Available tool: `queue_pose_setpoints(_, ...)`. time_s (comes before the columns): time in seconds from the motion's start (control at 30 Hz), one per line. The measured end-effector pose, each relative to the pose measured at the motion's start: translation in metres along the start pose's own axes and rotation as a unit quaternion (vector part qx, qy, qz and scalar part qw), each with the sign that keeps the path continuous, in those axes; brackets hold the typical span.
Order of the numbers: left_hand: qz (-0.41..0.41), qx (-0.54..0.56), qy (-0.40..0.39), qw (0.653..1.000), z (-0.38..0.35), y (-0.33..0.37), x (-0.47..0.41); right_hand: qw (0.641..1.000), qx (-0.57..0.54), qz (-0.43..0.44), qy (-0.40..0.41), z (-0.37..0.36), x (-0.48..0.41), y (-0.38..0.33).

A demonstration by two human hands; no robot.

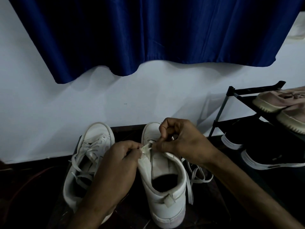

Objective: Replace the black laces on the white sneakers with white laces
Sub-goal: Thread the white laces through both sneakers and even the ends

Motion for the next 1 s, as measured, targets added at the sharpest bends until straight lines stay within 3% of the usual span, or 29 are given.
queue_pose_setpoints(0.13,-0.002,0.001,-0.002,1.000,0.000,0.004,0.002,0.999,0.046,0.019,0.021,-0.004,0.002,0.002)
queue_pose_setpoints(0.23,0.031,0.066,-0.017,0.997,-0.003,0.007,0.006,0.997,0.062,0.029,0.035,-0.002,0.005,0.002)
queue_pose_setpoints(0.4,-0.052,-0.006,0.027,0.998,-0.020,-0.006,0.014,0.998,0.051,0.016,0.035,0.006,0.008,0.003)
queue_pose_setpoints(0.6,-0.110,0.005,0.078,0.991,-0.023,-0.006,0.020,0.999,-0.007,-0.038,-0.034,0.015,0.021,-0.008)
queue_pose_setpoints(0.7,-0.135,-0.011,0.087,0.987,-0.020,-0.004,0.020,0.996,0.022,-0.054,-0.071,0.013,0.028,-0.020)
queue_pose_setpoints(0.83,-0.163,-0.040,0.105,0.980,-0.017,-0.003,0.019,0.994,0.092,-0.029,-0.042,0.000,0.030,-0.025)
queue_pose_setpoints(1.0,-0.194,-0.046,0.135,0.971,-0.019,0.001,0.020,0.994,0.085,-0.050,-0.035,-0.001,0.029,-0.016)
Point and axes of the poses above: each hand's wrist, its own x-axis away from the middle knuckle, its own z-axis out of the back of the hand, y = z × x, the point moved 3 cm from there along -x, towards the middle knuckle, and after that the axes turned 8 degrees about y, right-handed, at the moved point
